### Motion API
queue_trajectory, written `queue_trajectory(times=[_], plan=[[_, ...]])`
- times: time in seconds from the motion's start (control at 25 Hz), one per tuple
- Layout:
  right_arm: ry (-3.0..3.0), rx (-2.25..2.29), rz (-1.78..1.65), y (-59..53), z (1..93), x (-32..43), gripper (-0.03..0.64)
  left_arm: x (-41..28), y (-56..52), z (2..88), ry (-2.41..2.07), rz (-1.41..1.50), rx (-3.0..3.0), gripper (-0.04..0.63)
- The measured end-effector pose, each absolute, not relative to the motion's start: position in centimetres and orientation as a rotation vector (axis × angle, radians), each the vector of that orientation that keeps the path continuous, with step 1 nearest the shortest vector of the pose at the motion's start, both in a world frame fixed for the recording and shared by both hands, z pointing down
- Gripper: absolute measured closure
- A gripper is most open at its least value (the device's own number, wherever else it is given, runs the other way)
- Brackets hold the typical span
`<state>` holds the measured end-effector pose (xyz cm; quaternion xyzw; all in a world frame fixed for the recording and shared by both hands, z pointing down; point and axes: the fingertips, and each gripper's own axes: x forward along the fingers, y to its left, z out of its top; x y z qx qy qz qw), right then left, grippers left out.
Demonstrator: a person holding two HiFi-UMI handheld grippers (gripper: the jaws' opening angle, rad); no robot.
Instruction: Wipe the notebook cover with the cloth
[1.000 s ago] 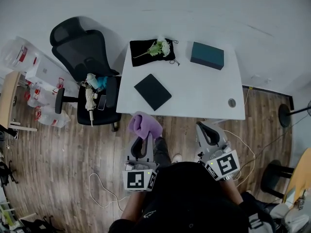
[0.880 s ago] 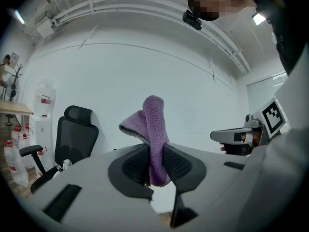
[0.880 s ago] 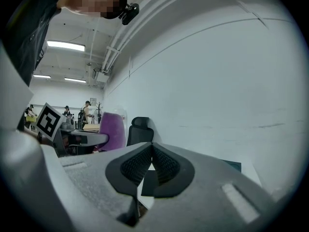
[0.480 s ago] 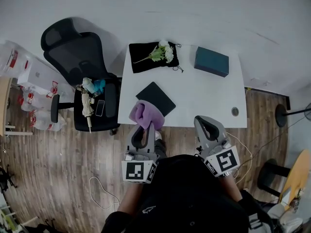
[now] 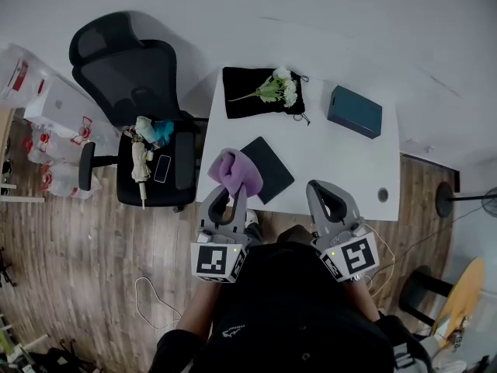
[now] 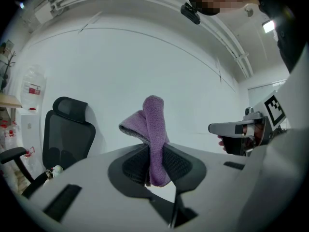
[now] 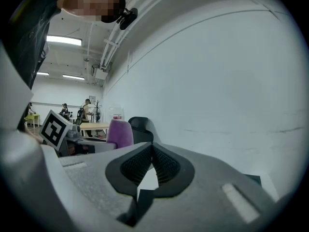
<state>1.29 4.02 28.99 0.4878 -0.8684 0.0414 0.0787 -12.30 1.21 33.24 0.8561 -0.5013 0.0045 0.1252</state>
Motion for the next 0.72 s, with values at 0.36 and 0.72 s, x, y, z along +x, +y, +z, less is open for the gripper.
queue_trajectory(times=[0.36, 0.72], plan=[[-2.614, 1.348, 0.205, 0.5, 30.8, -0.5, 0.612, -13.2, -1.3, 36.6, -1.475, 0.092, 2.391, 0.526], [-2.729, 1.145, 0.202, -2.3, 31.2, -2.4, 0.612, -13.4, -3.4, 40.3, -1.587, 0.124, 2.231, 0.526]])
